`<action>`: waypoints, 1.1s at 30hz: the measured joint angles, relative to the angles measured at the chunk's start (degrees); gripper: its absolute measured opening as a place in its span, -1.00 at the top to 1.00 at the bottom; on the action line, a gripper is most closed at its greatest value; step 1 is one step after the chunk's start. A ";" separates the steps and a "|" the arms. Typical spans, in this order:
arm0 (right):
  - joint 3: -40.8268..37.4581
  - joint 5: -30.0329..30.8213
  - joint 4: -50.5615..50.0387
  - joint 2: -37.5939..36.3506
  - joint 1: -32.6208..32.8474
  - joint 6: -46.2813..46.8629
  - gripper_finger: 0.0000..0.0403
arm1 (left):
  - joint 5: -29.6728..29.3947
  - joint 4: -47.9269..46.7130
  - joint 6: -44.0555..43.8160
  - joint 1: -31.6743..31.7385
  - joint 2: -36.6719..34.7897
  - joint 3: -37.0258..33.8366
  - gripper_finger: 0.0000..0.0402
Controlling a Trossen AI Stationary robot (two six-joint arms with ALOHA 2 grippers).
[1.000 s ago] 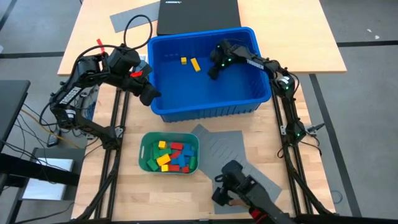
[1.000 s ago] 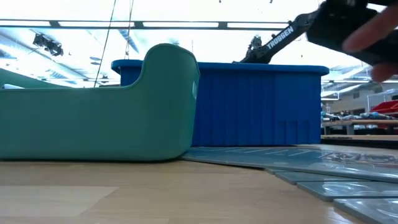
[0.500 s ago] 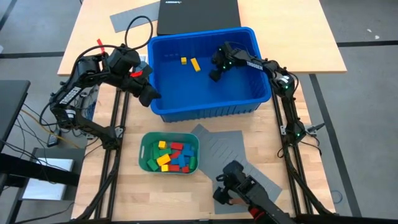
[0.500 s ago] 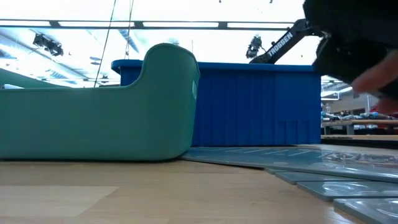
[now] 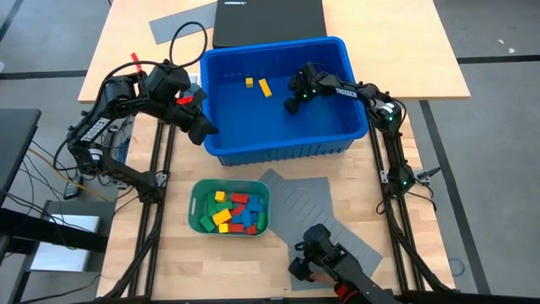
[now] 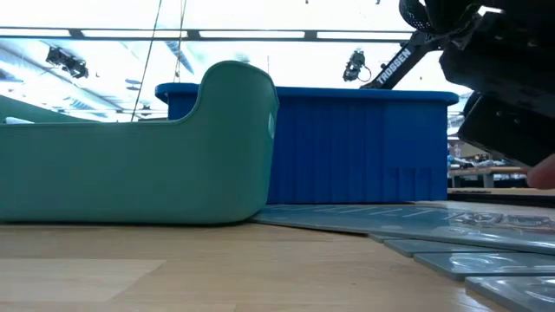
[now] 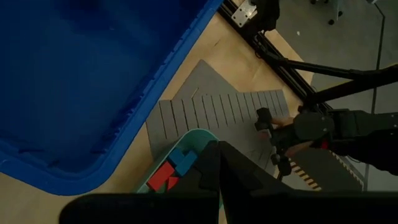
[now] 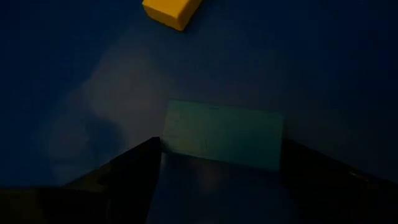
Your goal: Sort Items/Unsort Items
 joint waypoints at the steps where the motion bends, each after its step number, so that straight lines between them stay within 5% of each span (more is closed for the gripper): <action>1: -0.19 0.04 0.48 0.00 0.05 0.23 -0.55 | 0.00 0.02 -0.02 0.00 -0.02 0.00 0.97; 7: 3.99 -0.98 -5.29 0.48 0.25 0.34 -0.43 | 0.00 0.08 -0.14 0.00 0.00 0.00 0.97; 15: 22.96 -13.35 -28.65 0.57 0.70 -0.74 -0.20 | -1.97 1.66 -5.72 3.31 0.26 0.00 0.97; 23: 35.15 -15.49 -35.51 0.29 5.78 -0.93 0.08 | -2.59 8.25 1.48 6.45 0.85 0.02 0.97; 26: 34.85 -12.13 -35.39 0.35 10.22 2.05 0.03 | -3.09 7.85 3.12 7.24 0.74 0.02 0.97; 33: 30.99 6.94 -33.04 0.58 20.00 18.52 -0.23 | -10.71 7.88 -1.35 9.75 0.79 0.02 0.97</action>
